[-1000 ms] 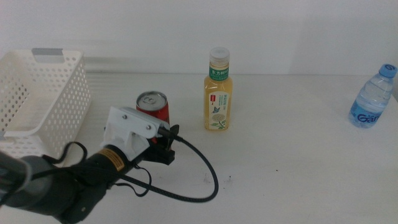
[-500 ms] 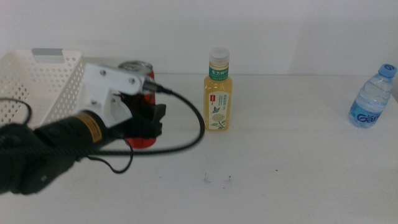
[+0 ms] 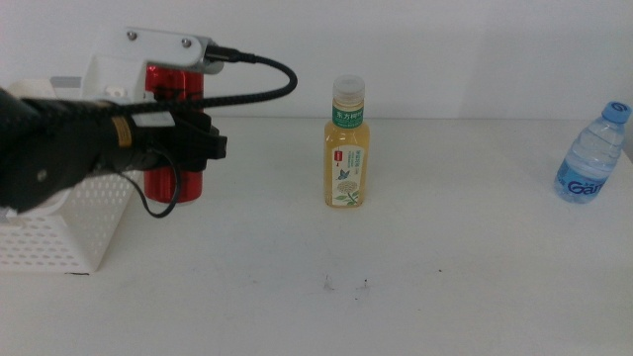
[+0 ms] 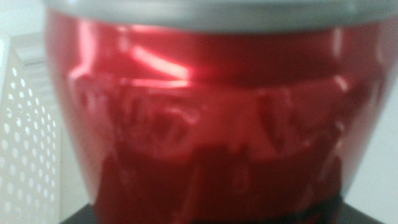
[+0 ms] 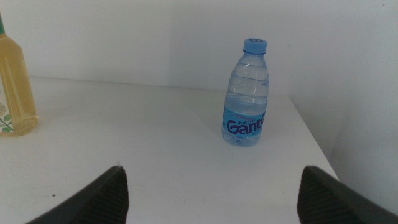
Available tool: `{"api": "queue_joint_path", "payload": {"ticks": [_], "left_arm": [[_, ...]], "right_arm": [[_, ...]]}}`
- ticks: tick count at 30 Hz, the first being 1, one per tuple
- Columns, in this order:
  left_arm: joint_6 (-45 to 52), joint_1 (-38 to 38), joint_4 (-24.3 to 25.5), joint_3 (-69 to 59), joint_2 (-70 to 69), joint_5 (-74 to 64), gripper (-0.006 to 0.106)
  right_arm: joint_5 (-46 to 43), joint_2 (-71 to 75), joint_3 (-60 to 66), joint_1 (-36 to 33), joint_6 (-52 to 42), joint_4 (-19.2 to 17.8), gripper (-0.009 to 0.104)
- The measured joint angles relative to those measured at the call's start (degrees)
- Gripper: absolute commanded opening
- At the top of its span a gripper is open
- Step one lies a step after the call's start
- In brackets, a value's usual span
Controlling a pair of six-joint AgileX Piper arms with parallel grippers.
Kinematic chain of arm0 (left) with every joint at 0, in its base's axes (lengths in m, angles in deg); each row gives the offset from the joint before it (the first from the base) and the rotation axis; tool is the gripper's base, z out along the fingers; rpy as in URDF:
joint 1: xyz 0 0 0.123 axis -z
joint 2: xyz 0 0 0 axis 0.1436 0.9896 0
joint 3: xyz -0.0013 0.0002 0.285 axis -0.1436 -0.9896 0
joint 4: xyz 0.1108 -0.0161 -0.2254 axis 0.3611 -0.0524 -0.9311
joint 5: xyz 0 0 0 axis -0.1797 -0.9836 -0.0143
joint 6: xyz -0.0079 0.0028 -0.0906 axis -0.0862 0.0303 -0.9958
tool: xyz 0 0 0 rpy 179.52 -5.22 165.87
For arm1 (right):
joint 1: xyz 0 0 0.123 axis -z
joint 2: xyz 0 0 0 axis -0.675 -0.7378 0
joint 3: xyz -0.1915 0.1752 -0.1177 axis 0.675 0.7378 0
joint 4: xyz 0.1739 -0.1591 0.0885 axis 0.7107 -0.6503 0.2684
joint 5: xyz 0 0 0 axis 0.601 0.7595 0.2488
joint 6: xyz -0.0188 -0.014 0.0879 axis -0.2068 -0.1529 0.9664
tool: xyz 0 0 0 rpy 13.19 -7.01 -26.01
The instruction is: Use arms to grab the bottles and put them into the dustbin to the left of the table.
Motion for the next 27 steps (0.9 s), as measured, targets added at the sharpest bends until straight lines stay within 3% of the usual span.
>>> {"api": "queue_joint_path", "payload": {"ticks": [4, 8, 18, 27], "left_arm": [[10.81, -0.11, -7.77, 4.63, 0.0, -6.79, 0.034], [16.34, -1.42, -11.02, 8.35, 0.0, -12.21, 0.034], [33.85, -12.27, -20.78, 19.97, 4.66, -26.18, 0.034], [42.89, -23.07, -28.67, 29.81, 13.55, -34.17, 0.034]], "right_arm": [[0.0, 0.0, 0.0, 0.0, 0.0, 0.0, 0.093], [0.0, 0.0, 0.0, 0.0, 0.0, 0.0, 0.093], [0.0, 0.0, 0.0, 0.0, 0.0, 0.0, 0.093], [0.0, 0.0, 0.0, 0.0, 0.0, 0.0, 0.093]]}}
